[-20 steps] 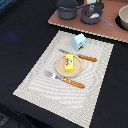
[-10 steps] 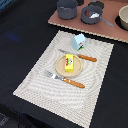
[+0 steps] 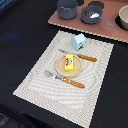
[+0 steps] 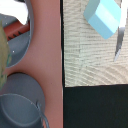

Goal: Interact with the objects in diverse but meaningful ways.

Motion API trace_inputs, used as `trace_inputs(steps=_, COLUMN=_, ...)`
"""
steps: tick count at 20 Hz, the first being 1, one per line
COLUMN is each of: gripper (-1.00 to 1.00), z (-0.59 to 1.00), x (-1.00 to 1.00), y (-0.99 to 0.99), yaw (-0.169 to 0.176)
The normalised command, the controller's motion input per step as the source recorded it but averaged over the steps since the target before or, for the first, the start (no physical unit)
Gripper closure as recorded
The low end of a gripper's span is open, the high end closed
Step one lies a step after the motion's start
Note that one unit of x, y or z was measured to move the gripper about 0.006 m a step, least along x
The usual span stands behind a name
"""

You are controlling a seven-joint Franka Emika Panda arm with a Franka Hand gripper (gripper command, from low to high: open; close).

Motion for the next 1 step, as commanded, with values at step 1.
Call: trace_inputs(steps=1, gripper=-1.00, z=0.00, x=0.00, y=0.00, yaw=0.000)
